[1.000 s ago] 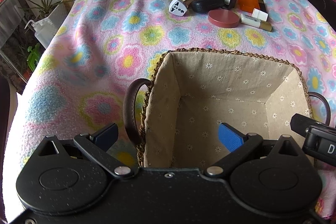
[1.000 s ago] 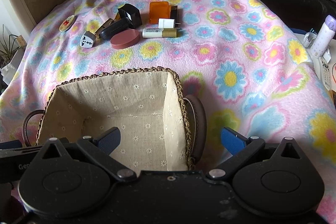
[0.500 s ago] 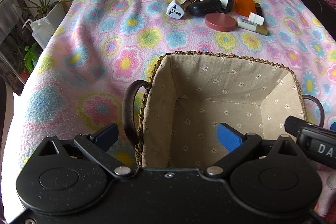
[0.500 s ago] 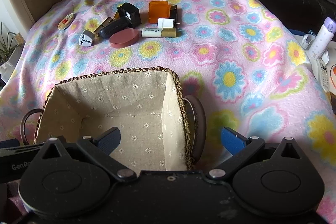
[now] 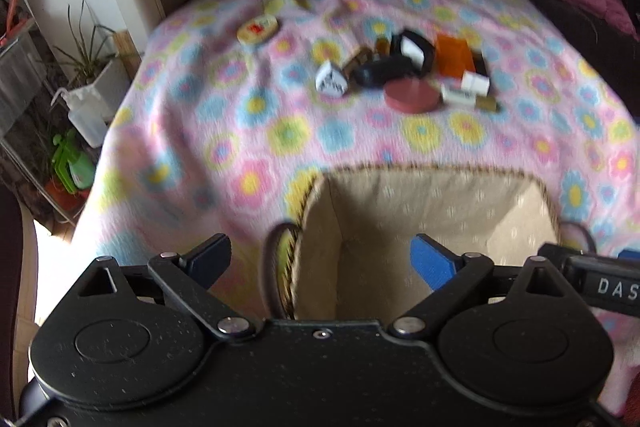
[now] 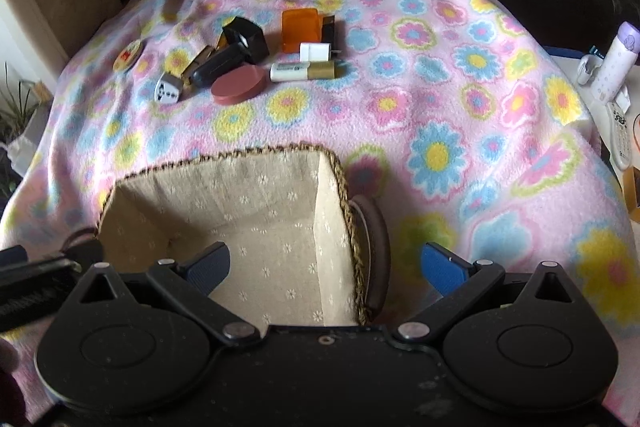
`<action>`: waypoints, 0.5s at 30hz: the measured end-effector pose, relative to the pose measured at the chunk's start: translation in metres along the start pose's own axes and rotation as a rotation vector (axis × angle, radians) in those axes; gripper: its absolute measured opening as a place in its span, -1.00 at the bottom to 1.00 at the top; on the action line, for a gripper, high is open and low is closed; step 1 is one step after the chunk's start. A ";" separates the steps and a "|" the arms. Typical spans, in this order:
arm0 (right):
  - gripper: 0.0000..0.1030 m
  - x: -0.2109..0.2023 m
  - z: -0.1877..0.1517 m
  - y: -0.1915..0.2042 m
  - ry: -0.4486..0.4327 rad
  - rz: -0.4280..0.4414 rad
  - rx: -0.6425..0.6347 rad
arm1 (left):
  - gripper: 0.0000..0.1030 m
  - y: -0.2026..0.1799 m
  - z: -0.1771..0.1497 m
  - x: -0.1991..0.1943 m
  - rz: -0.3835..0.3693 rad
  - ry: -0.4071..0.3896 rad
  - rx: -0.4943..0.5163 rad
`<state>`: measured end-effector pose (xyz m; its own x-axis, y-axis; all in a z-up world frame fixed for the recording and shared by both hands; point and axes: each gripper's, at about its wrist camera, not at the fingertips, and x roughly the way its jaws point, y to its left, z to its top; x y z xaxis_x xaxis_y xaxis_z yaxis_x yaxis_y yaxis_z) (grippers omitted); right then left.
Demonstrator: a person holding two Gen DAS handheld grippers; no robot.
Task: Organize rigid objects
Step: 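Grasp the white plug adapter with the left tool while the right tool grasps the white-and-gold box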
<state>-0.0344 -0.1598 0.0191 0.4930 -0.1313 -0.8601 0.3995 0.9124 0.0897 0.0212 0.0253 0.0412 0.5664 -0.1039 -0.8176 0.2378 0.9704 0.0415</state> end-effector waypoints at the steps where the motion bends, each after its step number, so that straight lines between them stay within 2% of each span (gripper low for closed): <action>1: 0.99 -0.001 0.004 0.000 -0.007 0.000 0.001 | 0.81 0.003 0.007 0.001 -0.004 -0.001 -0.005; 8: 0.99 0.006 0.047 -0.002 -0.053 -0.005 -0.009 | 0.81 0.017 0.055 0.030 0.000 0.013 -0.033; 15: 0.98 0.043 0.090 0.005 -0.072 -0.031 -0.053 | 0.81 0.017 0.091 0.077 0.033 0.051 0.006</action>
<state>0.0583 -0.1956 0.0274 0.5360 -0.1852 -0.8236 0.3746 0.9265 0.0355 0.1406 0.0143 0.0312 0.5335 -0.0603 -0.8436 0.2242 0.9719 0.0723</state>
